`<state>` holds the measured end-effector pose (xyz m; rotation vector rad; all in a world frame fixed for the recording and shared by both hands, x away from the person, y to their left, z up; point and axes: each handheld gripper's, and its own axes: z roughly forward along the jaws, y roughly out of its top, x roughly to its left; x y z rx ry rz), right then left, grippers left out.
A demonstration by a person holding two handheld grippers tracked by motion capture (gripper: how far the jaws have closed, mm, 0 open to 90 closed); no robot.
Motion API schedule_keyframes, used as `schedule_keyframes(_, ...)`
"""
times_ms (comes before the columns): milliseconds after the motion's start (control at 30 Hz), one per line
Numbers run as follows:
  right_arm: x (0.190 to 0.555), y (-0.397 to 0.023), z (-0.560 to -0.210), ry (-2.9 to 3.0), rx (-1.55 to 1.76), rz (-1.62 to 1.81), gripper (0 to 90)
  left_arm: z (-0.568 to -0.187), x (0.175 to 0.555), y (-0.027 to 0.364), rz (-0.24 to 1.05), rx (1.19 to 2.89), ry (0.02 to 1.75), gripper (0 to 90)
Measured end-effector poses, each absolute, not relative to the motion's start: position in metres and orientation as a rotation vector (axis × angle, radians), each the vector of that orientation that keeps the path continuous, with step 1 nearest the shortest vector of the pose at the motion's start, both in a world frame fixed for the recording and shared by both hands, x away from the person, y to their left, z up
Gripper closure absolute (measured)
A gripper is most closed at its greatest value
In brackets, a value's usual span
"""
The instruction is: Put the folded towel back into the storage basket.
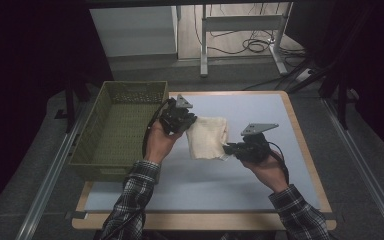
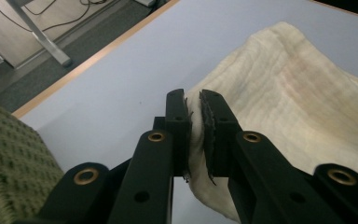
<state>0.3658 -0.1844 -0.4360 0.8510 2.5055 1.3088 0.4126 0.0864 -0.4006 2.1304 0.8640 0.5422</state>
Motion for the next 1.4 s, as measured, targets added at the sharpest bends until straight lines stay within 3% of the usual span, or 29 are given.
schedule_keyframes(1400, 0.390, -0.041, -0.400, 2.553, 0.685, 1.408, 81.0, -0.352, 0.400, 0.212, 0.759, 2.052, 1.049, 82.1)
